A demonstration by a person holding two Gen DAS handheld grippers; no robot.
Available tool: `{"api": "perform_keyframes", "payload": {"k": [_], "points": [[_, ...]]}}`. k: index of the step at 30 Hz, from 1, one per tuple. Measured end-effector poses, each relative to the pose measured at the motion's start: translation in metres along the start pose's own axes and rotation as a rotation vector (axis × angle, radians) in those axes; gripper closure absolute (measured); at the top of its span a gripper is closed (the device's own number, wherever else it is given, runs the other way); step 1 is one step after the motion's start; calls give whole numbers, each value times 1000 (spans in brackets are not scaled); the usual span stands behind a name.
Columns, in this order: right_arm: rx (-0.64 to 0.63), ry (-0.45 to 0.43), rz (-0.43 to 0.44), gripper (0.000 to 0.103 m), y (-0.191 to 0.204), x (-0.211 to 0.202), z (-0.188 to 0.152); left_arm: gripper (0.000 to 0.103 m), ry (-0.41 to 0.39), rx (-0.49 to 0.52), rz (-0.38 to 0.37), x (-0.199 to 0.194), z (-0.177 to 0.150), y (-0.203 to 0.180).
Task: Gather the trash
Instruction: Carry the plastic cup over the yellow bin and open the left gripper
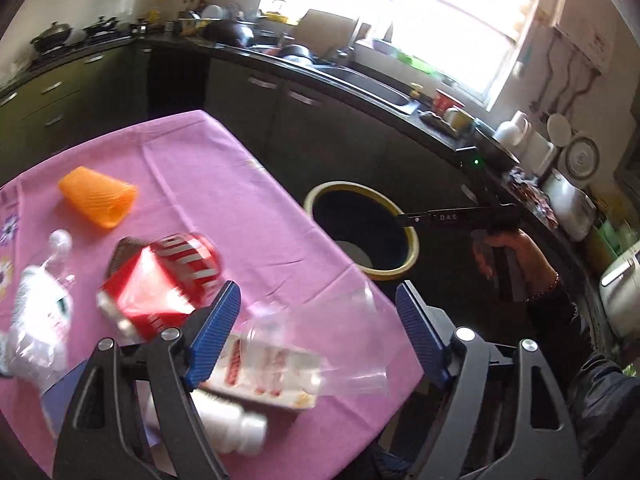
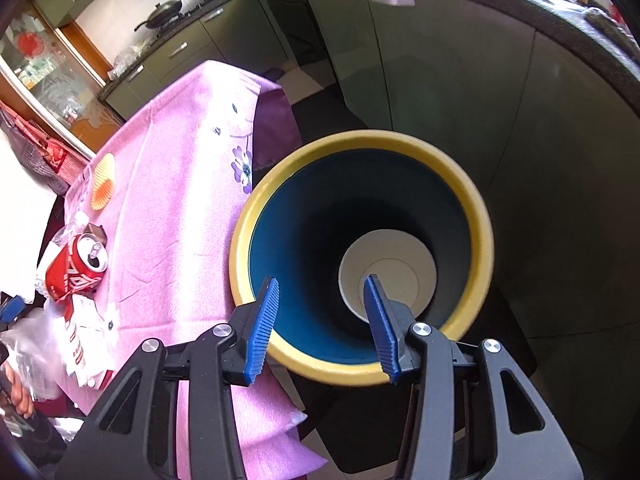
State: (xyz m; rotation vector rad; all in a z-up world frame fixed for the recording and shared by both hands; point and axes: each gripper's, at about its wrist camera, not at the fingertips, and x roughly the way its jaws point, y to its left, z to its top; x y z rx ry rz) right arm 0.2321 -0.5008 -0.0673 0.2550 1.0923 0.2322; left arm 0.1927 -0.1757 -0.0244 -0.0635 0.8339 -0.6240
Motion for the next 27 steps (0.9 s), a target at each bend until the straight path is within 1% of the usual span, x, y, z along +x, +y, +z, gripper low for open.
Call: {"api": "perform_keyframes", "payload": {"k": [3, 5, 7, 8, 9, 10, 11, 13, 14, 15, 16, 17, 19, 22, 25, 27], "points": [[6, -52, 3, 58, -9, -26, -9, 29, 14, 48, -40, 42, 24, -28], [25, -89, 15, 58, -16, -40, -14, 29, 24, 71, -37, 69, 37, -38], [8, -82, 43, 58, -16, -43, -22, 29, 41, 58, -28, 88, 45, -39], [11, -80, 59, 56, -17, -39, -26, 29, 52, 45, -29, 95, 47, -38], [40, -104, 84, 56, -19, -36, -34, 29, 57, 35, -19, 98, 48, -37], [93, -157, 113, 56, -23, -33, -47, 29, 53, 30, -4, 98, 46, -37], [144, -191, 99, 56, -22, -23, -66, 29, 43, 36, 5, 95, 44, -37], [179, -195, 91, 56, -13, 1, -89, 29, 34, 48, 20, 90, 38, -38], [194, -194, 94, 59, -8, 13, -96, 29, 41, 46, 18, 89, 35, -37], [198, -211, 101, 63, -4, 19, -99, 29, 50, 43, 12, 88, 34, -34], [213, -241, 95, 67, -3, 21, -99, 29, 55, 43, 14, 89, 33, -34], [223, -265, 95, 68, -1, 22, -96, 29, 54, 46, 25, 87, 32, -33], [251, -303, 126, 68, 3, 23, -89, 29, 50, 47, 48, 88, 31, -32], [233, -350, 109, 69, 17, 19, -83, 28, 44, 20, 44, 83, 28, -24], [239, -344, 110, 69, 16, 17, -82, 28, 37, 27, 59, 79, 27, -21], [237, -337, 106, 69, 16, 16, -82, 28, 48, 33, 55, 79, 27, -20]]}}
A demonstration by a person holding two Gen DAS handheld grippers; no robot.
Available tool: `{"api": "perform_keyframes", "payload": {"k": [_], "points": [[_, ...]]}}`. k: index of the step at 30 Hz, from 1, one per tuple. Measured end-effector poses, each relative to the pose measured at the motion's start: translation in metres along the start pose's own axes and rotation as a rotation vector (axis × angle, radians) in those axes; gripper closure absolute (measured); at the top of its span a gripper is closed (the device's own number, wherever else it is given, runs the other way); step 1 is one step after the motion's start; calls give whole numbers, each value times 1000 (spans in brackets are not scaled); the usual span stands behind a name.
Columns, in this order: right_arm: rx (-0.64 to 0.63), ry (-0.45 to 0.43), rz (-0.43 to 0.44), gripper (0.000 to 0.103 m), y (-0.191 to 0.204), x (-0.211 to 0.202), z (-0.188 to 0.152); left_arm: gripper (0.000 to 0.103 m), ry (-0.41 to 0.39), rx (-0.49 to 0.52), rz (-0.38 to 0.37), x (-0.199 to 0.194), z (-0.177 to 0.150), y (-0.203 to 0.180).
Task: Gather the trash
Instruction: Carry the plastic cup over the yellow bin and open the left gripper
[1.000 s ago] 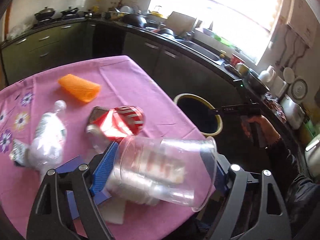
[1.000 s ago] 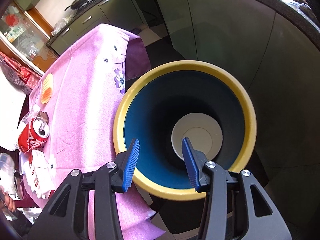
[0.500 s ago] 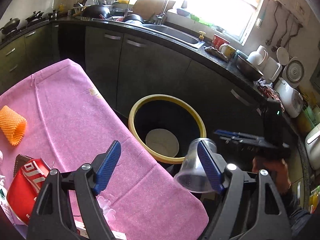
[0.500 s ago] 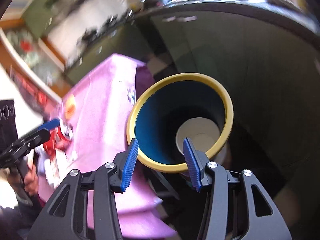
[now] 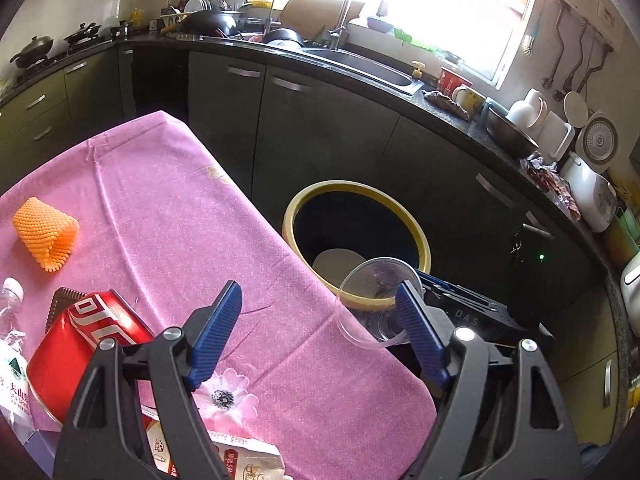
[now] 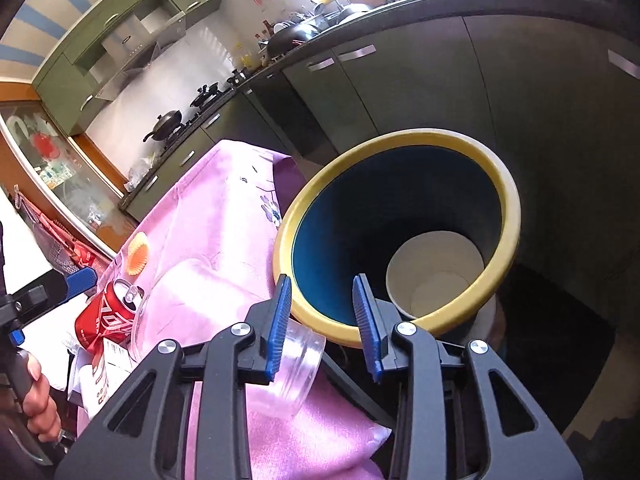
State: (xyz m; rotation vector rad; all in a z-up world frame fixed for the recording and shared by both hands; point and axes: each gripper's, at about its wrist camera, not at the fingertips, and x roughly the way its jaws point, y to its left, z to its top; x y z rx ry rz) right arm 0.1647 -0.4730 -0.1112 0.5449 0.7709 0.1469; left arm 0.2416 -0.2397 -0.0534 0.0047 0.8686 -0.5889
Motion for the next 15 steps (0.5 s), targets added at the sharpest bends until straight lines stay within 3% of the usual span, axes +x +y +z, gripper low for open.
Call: {"api": "perform_keyframes", "payload": {"k": [3, 5, 9, 11, 12, 14, 15], "points": [[-12, -5, 4, 69, 6, -2, 0, 28, 10, 29, -38, 2, -2, -6], [-16, -3, 16, 69, 7, -5, -2, 25, 39, 130, -82, 7, -7, -23], [-30, 14, 22, 69, 6, -5, -1, 25, 62, 362, -70, 18, -20, -56], [-40, 25, 24, 69, 4, -5, 0, 26, 67, 407, -83, 23, -22, -62], [-41, 30, 28, 69, 3, -5, 1, 29, 78, 420, -90, 26, -23, -63], [-48, 45, 32, 69, 2, -4, 2, 48, 105, 443, -96, 34, -25, -64], [-47, 50, 36, 69, 1, -3, 4, 53, 122, 445, -107, 37, -26, -64]]}}
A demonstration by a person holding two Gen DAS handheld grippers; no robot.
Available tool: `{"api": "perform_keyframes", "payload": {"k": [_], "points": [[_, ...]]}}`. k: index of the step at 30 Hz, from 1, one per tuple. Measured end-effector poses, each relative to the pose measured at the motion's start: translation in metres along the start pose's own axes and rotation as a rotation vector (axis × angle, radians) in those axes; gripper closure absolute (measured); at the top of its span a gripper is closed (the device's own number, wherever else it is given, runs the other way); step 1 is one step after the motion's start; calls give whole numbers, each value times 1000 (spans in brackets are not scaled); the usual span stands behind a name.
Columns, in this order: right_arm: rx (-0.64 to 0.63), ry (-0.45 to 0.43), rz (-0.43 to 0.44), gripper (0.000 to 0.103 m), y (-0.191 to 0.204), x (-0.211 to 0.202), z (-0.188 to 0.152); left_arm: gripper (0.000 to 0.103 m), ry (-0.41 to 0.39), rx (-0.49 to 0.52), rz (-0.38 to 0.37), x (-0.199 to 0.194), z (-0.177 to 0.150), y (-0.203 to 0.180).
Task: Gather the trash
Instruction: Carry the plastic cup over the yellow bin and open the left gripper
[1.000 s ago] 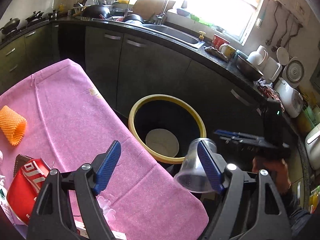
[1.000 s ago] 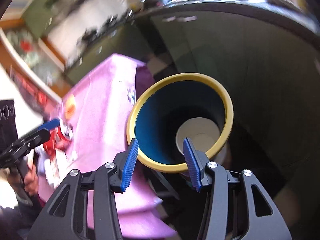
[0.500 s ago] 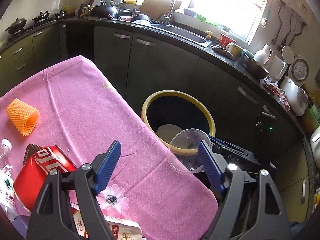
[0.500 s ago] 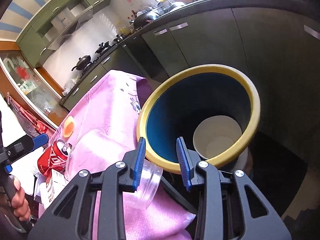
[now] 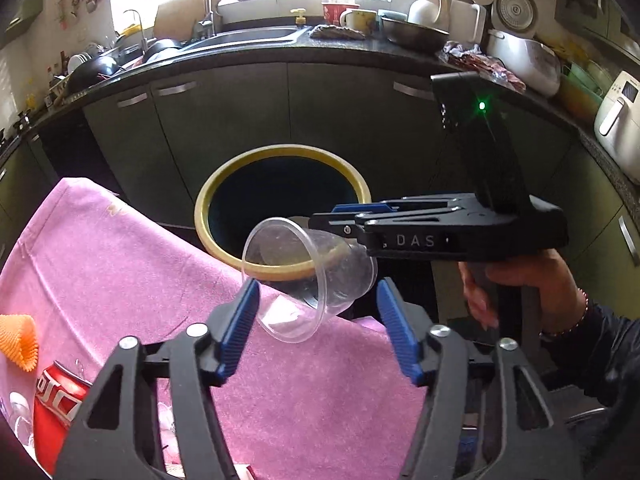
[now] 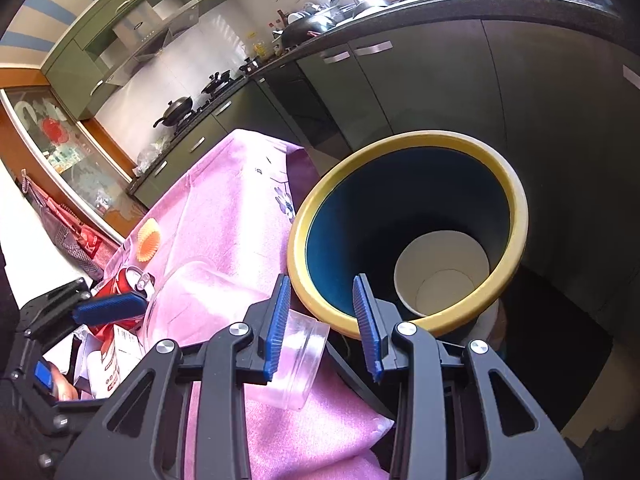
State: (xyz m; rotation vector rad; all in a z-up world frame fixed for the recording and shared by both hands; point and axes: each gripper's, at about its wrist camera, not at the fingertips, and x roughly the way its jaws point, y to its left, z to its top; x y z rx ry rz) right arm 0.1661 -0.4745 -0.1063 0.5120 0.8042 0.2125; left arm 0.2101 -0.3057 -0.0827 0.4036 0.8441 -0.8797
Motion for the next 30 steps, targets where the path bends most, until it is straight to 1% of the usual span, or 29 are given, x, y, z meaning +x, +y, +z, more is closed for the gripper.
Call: {"api": "perform_keyframes", "payload": {"k": [1, 2, 3, 6, 8, 13, 16, 17, 18, 20, 22, 24, 27, 30], "points": [[0, 4, 5, 69, 0, 1, 1, 59, 13, -2, -19, 3, -1, 1], [-3, 7, 5, 67, 1, 1, 3, 62, 24, -4, -32, 6, -2, 1], [-7, 7, 4, 65, 1, 1, 3, 64, 31, -3, -35, 9, -3, 0], [-8, 10, 14, 64, 0, 1, 3, 74, 47, 2, -40, 16, -6, -1], [-10, 10, 17, 64, 0, 1, 3, 83, 55, -1, -52, 20, -7, 0], [-11, 6, 23, 63, -1, 0, 4, 88, 48, -14, -79, 22, -8, 0], [-17, 0, 31, 58, 1, -2, 4, 93, 41, -28, -103, 20, -7, -1], [-20, -3, 34, 55, 2, -3, 4, 96, 38, -28, -108, 18, -8, -2], [-20, -3, 40, 49, 3, -5, 5, 99, 24, -27, -108, 15, -8, -3], [-13, -17, 53, 47, 2, -11, 6, 99, 3, -31, -88, 9, -7, -3], [9, -58, 61, 47, -3, -25, 8, 99, -14, -50, -89, 1, -5, -1], [31, -105, 56, 44, -10, -44, 10, 99, -24, -60, -78, -7, -1, 1], [39, -170, 14, 42, -20, -74, 10, 99, -27, -65, -63, -17, 11, 1], [48, -217, -27, 41, -30, -99, 8, 99, -34, -68, -41, -19, 33, 1]]}}
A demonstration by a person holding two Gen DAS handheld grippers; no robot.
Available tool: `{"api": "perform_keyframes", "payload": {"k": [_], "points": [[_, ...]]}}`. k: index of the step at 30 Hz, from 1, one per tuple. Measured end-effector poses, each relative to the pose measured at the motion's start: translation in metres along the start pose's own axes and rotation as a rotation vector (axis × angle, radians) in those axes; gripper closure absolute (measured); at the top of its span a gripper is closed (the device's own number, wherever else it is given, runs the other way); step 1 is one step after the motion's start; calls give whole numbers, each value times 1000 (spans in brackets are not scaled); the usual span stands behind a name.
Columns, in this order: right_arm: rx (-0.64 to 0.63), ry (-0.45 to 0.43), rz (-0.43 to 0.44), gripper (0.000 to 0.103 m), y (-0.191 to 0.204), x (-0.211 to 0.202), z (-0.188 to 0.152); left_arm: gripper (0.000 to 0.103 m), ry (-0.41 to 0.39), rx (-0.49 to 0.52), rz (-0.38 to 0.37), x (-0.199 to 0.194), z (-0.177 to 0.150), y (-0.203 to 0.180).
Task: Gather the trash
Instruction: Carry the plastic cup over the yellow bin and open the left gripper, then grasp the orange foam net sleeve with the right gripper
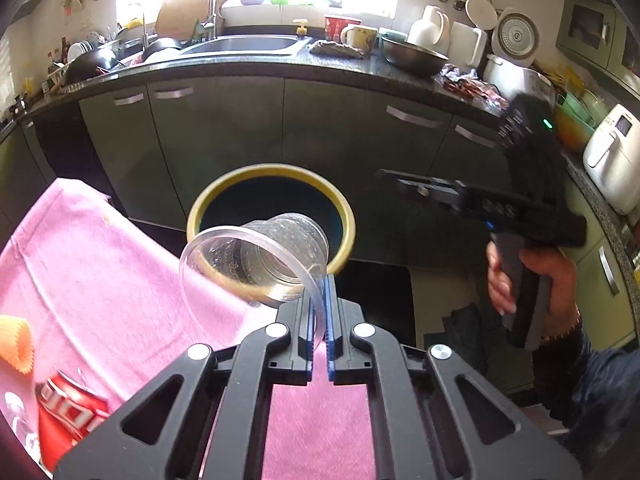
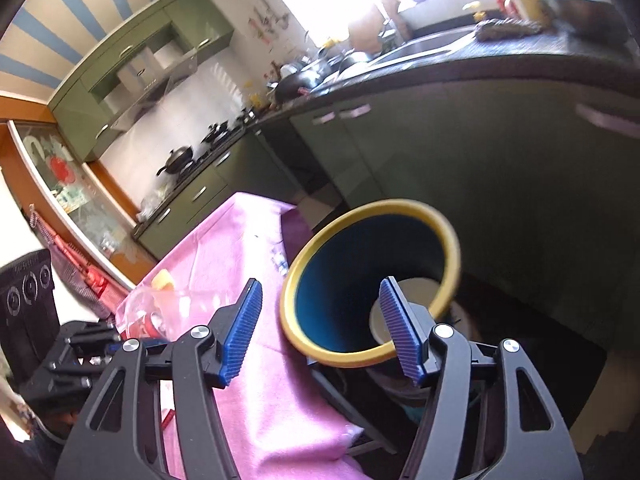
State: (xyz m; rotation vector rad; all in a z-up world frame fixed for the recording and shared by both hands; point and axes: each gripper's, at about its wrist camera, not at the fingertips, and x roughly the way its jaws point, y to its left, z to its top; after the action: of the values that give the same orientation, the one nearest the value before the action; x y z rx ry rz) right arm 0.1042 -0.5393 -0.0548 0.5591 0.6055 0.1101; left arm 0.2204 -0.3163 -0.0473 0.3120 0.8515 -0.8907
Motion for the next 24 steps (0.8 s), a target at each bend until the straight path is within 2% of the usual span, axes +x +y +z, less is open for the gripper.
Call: {"api": "perform_keyframes", "payload": {"k": [4, 6, 7, 8, 10, 12, 16, 19, 21, 23, 24], "points": [[17, -43, -36, 40, -14, -25, -2, 99, 8, -36, -1, 21, 31, 5], [30, -56, -45, 40, -22, -35, -3, 99, 10, -53, 28, 36, 42, 9], [34, -61, -51, 39, -25, -38, -3, 95, 13, -66, 48, 45, 48, 11], [39, -64, -55, 39, -28, -42, -4, 72, 28, -86, 62, 55, 52, 15], [48, -65, -56, 39, -34, -47, -6, 36, 32, -128, 99, 64, 58, 23], [51, -62, -70, 39, -37, -49, -7, 35, 18, -155, 107, 62, 59, 27], [49, -46, -80, 39, -41, -46, -7, 35, -33, -189, 81, 27, 49, 30], [38, -27, -76, 38, -35, -35, -7, 34, -126, -212, 81, -24, 30, 30], [15, -1, -59, 38, -27, -26, -7, 27, -188, -238, 96, -60, 15, 32], [-17, 32, -37, 37, -17, -17, -6, 14, -261, -273, 122, -100, -3, 37], [-38, 53, -23, 36, -9, -11, -4, 12, -292, -288, 146, -119, -11, 40]]}}
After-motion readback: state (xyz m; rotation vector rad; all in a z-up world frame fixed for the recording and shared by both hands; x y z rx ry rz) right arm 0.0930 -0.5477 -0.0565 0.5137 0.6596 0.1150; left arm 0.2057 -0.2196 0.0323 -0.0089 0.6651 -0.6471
